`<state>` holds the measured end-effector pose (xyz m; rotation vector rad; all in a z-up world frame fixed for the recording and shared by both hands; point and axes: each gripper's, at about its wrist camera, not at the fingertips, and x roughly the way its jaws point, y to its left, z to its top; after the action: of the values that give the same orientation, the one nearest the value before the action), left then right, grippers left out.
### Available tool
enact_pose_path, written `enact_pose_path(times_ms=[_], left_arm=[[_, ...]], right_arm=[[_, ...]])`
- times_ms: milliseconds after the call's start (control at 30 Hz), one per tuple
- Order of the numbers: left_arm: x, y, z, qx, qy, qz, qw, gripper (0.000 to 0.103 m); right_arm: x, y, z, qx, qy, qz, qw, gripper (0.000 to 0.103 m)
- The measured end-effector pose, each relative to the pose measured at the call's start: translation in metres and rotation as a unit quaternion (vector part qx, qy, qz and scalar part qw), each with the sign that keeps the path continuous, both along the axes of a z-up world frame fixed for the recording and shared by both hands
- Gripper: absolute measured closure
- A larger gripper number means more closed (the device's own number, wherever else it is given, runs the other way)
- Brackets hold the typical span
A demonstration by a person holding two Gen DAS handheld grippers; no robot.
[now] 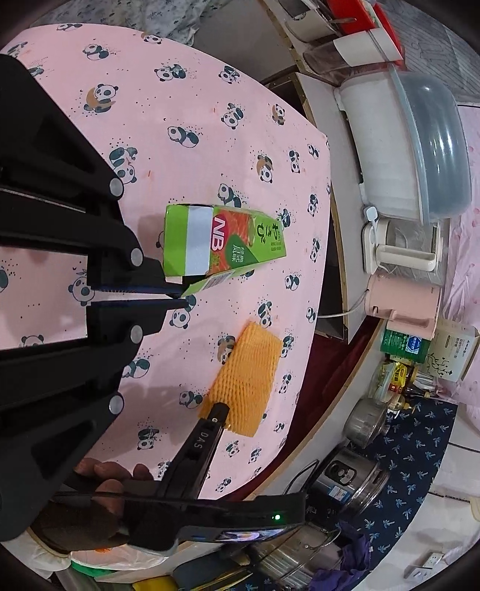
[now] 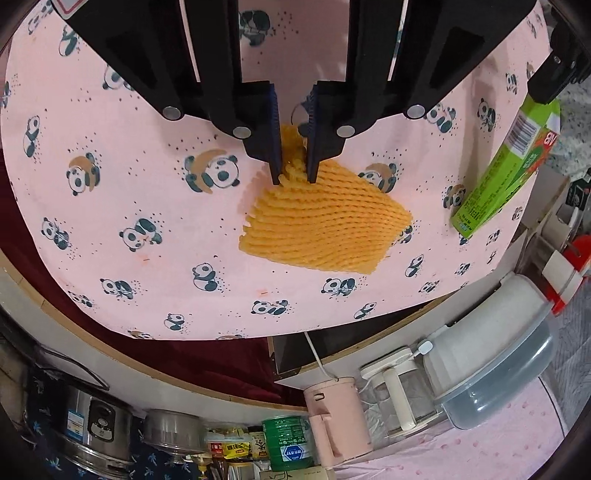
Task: Collect trash
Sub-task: 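Carry the juice box and foam sleeve over the bin with both tools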
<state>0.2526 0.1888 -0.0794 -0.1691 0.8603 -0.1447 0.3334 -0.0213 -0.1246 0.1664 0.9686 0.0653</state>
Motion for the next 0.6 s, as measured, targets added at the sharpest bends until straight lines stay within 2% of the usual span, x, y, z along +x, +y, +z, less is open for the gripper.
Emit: enact_pose_path(times_ms=[333, 600], left_arm=[[-0.028, -0.047, 0.018, 0.0, -0.01, -0.037, 0.9993, 0.101], [-0.062, -0.12, 0.04, 0.003, -0.028, -0.101, 0.9945, 0.101]], right_arm=[[-0.085, -0.037, 0.041, 0.032, -0.028, -0.023, 0.999, 0.091], [-0.147, -0.091, 0.068, 0.045, -0.054, -0.066, 0.995, 0.091]])
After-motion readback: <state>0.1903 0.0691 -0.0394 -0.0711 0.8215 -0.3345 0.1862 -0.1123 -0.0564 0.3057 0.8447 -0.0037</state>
